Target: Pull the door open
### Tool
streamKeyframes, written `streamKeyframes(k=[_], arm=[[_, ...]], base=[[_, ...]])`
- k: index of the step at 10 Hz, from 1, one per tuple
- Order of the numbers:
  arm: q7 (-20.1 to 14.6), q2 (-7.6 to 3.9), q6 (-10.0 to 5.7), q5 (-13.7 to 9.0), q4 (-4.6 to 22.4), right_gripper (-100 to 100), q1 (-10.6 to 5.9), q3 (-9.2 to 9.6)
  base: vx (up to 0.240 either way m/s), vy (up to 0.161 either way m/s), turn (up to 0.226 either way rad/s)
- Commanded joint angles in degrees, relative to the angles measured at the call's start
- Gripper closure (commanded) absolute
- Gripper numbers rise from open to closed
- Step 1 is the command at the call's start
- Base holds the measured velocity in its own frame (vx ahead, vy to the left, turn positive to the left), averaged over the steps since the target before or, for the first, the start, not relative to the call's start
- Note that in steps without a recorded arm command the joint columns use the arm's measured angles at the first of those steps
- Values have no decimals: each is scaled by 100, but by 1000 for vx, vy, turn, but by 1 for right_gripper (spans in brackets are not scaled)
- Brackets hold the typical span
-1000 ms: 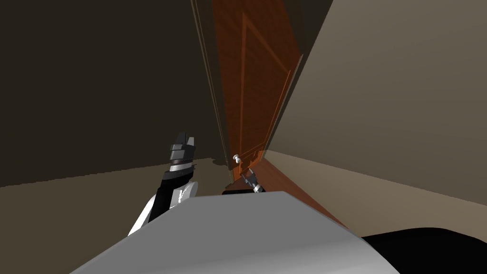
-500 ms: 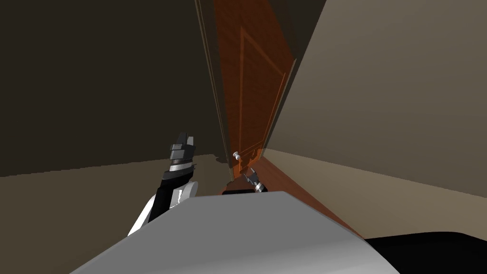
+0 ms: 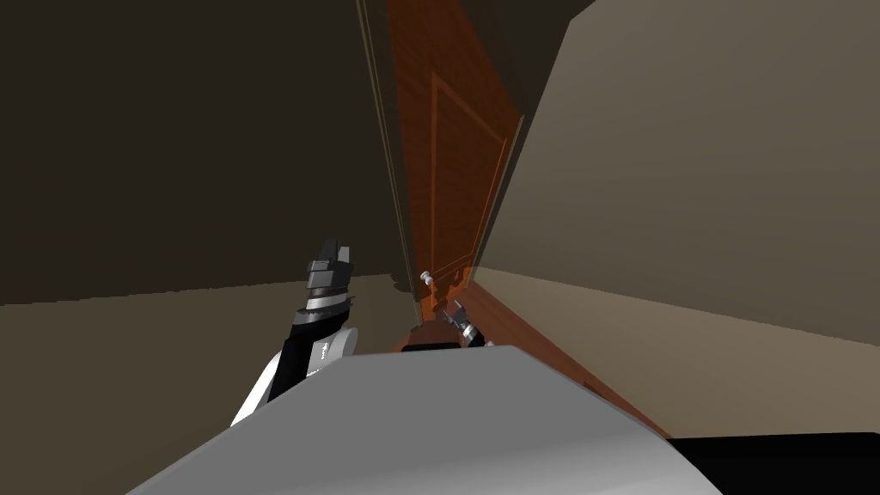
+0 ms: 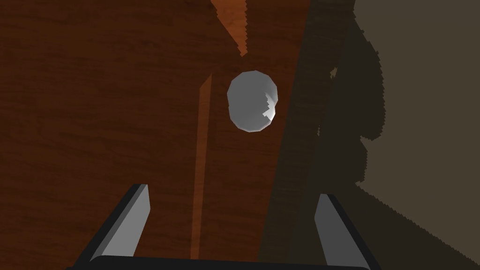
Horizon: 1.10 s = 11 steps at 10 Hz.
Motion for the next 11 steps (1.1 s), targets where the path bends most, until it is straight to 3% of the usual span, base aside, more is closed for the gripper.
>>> streamKeyframes(k=[1, 5, 11], arm=[[85, -41, 32, -126, 166, -100, -155, 24], [276, -71, 96, -412, 589, -100, -551, 67], [561, 35, 171, -796, 1165, -100, -1103, 129]], base=[[-12, -5, -25], [-12, -6, -12], [-2, -1, 3]])
